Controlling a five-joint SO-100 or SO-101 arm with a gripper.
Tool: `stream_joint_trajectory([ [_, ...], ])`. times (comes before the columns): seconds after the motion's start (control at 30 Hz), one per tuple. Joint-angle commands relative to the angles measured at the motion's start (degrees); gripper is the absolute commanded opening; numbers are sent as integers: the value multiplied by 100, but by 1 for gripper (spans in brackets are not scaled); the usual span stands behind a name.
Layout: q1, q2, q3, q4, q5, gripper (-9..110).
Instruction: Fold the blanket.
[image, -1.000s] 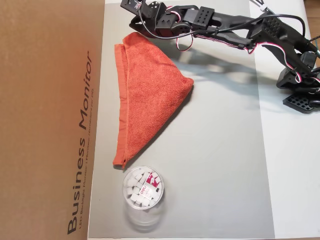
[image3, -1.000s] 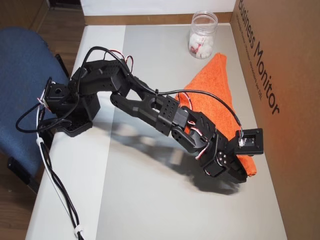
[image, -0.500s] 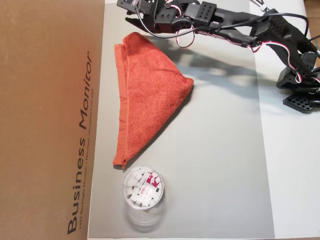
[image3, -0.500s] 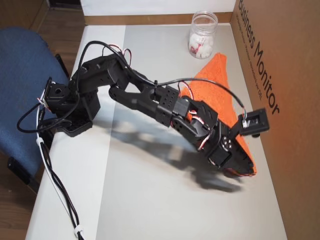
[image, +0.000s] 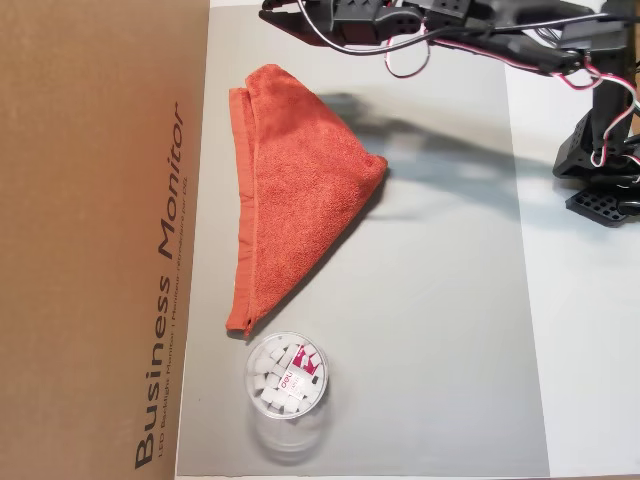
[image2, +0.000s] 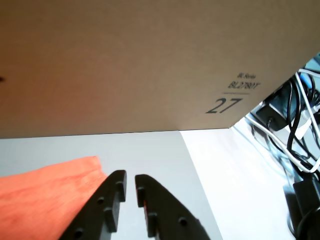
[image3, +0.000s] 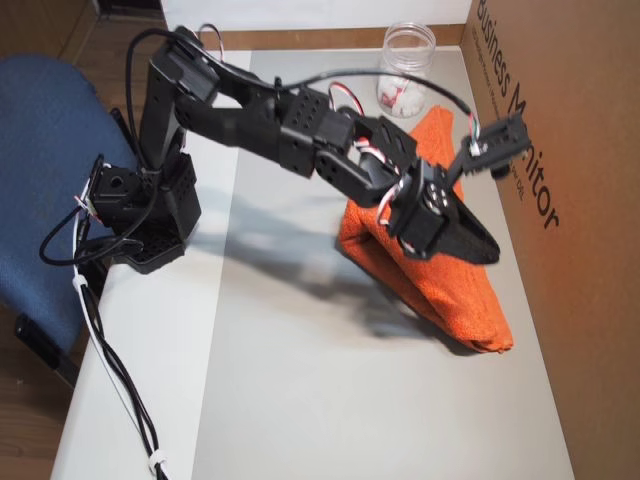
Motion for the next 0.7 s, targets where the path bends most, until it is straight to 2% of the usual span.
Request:
stream_joint_trajectory([
  [0.0, -132, 1125, 650, -18, 79, 0],
  [0.43, -782, 3366, 3120, 97, 132, 0],
  [0.67, -1160, 4122, 3287, 2127, 809, 0],
])
